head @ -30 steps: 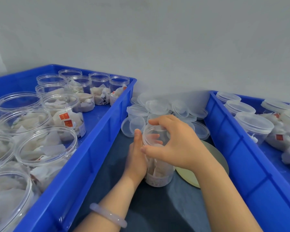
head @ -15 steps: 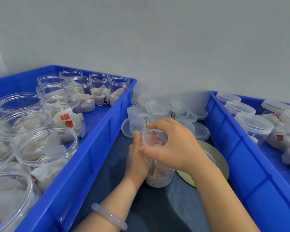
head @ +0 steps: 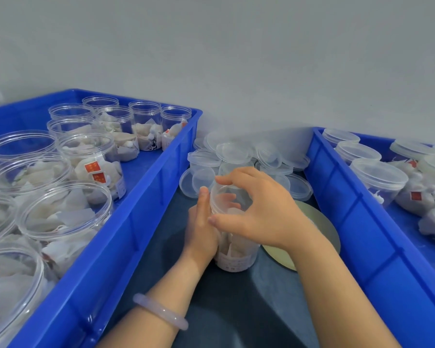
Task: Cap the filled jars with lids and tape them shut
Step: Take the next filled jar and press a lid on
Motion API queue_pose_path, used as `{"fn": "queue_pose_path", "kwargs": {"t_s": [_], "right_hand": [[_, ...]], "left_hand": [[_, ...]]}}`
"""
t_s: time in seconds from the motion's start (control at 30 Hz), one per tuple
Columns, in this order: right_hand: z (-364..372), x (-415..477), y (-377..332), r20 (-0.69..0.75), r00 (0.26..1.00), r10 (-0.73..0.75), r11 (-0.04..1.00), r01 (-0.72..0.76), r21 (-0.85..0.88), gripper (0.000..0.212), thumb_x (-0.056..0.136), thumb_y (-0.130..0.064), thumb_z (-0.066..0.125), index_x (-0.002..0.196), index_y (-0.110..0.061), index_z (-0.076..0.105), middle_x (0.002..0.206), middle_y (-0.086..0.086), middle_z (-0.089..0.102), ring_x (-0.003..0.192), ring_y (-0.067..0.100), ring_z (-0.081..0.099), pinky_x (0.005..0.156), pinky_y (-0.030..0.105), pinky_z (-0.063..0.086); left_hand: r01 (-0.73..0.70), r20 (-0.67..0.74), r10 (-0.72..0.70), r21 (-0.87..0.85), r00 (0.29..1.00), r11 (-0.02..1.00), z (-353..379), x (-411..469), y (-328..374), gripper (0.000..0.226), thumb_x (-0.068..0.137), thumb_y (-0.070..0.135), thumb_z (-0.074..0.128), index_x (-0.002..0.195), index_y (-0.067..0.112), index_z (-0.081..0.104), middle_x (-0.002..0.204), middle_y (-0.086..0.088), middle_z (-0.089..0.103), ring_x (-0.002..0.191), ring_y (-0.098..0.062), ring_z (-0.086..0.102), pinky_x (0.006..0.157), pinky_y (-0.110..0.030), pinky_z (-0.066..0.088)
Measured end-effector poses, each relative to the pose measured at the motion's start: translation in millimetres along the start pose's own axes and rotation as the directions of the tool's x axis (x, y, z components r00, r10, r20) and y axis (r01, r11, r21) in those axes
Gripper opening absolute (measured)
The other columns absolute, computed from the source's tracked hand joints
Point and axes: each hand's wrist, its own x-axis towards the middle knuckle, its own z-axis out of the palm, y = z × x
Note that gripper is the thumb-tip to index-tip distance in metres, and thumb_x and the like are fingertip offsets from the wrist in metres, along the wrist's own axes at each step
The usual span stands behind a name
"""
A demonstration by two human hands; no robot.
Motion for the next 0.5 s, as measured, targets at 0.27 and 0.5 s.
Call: {"fn": "queue_pose_path", "kwargs": {"t_s": [0.27,0.5], "right_hand": [[-4.0,-2.0,6.9,-0.005,0.995,-0.098,0.986,0.097,0.135,0.057,0.063,-0.037,0.084,0.117,-0.034,0.065,0.119,-0.018,0.057,0.113,-0.003,0.05,0.097,0.021,0.04],[-0.7,-3.7,-0.2,-0.019,0.999,-0.035,0.996,0.037,0.076,0.061,0.065,-0.045,0.077,0.122,-0.037,0.06,0.121,-0.02,0.053,0.116,0.001,0.048,0.099,0.026,0.04]], "left_hand": [[0.053,0.125,-0.048,-0.043,0.991,0.998,4.3,-5.2,7.3,0.066,0.098,0.045,0.015,0.097,0.004,0.066,0.086,-0.007,0.073,0.084,-0.015,0.07,0.068,-0.023,0.055],[-0.018,0.03,0.019,-0.032,0.999,0.999,2.7,-6.6,-1.6,0.066,0.086,0.067,0.028,0.08,0.023,0.078,0.088,-0.011,0.074,0.092,-0.027,0.068,0.09,-0.043,0.049]]}}
